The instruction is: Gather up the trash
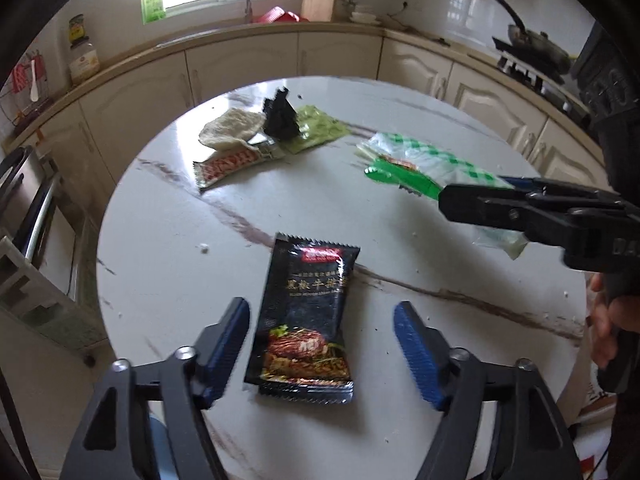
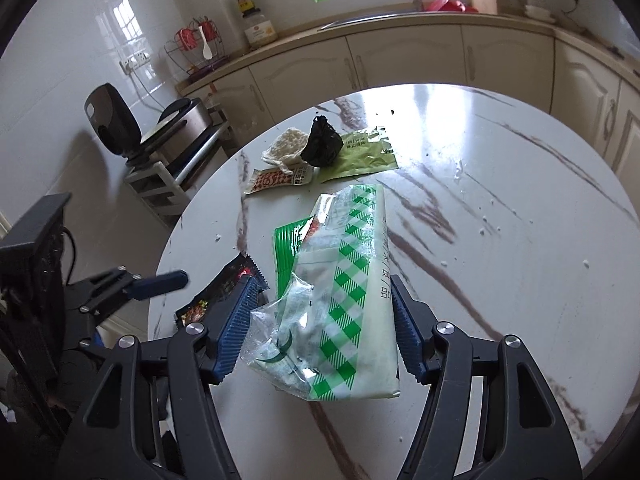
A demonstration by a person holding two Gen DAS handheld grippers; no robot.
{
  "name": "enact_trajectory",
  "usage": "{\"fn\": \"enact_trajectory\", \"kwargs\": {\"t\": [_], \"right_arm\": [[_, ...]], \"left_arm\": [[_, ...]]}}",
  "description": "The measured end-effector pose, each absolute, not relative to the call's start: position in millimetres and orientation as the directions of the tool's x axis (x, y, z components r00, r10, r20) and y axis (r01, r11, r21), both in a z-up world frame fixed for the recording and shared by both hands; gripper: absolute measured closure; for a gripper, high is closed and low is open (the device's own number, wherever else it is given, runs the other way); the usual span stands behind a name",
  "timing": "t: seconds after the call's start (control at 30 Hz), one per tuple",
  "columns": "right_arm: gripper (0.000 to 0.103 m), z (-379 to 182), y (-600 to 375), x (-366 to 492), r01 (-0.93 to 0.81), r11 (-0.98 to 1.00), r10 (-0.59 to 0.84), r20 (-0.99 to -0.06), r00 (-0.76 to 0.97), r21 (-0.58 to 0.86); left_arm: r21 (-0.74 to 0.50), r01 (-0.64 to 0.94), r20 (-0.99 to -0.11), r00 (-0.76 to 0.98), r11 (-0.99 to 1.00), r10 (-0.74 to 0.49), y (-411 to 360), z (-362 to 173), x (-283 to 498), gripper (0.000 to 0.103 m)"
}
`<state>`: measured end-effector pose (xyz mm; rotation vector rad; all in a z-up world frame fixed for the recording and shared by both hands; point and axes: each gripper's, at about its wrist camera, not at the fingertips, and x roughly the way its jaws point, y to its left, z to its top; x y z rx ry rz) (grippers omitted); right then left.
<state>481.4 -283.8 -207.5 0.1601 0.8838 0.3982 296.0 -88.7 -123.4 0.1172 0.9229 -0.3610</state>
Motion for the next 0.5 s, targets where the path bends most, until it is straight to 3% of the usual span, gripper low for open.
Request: {"fn": "enact_trajectory", "kwargs": {"t": [0.13, 0.17, 0.2, 0.3, 0.5], "right_arm": [[0.041, -204.6, -286.1, 475.6, -0.27, 0.909, 0.418, -0.702, 0.577, 0.318], [0.041, -203.6, -286.1, 474.7, -0.272, 0.908, 0.419, -0.7, 0.578, 0.319], [0.041, -203.0, -285.8, 474.5, -0.274, 0.907, 0.421, -0.699, 0.579, 0.319], [0.041, -204.1, -284.5, 473.3, -0.273, 0.903, 0.431, -0.694, 0.577, 0.333], [0.041, -209.3, -279.9, 463.9, -0.271, 0.883, 0.468, -0.678, 0.567, 0.384]], "left_arm": [[-0.043, 0.364, -0.793, 0.553, 0.93, -0.254, -94.5, -125.6, 296.2, 0.065], [-0.037, 0.358, -0.788, 0.564, 0.933, -0.247, -94.6, -124.6, 295.9, 0.083], [-0.047, 0.363, -0.785, 0.563, 0.931, -0.259, -92.6, -127.5, 300.0, 0.087], [-0.072, 0.361, -0.764, 0.579, 0.93, -0.284, -89.2, -129.1, 300.9, 0.096], [-0.163, 0.339, -0.726, 0.594, 0.926, -0.345, -71.2, -127.4, 296.5, 0.102]]}}
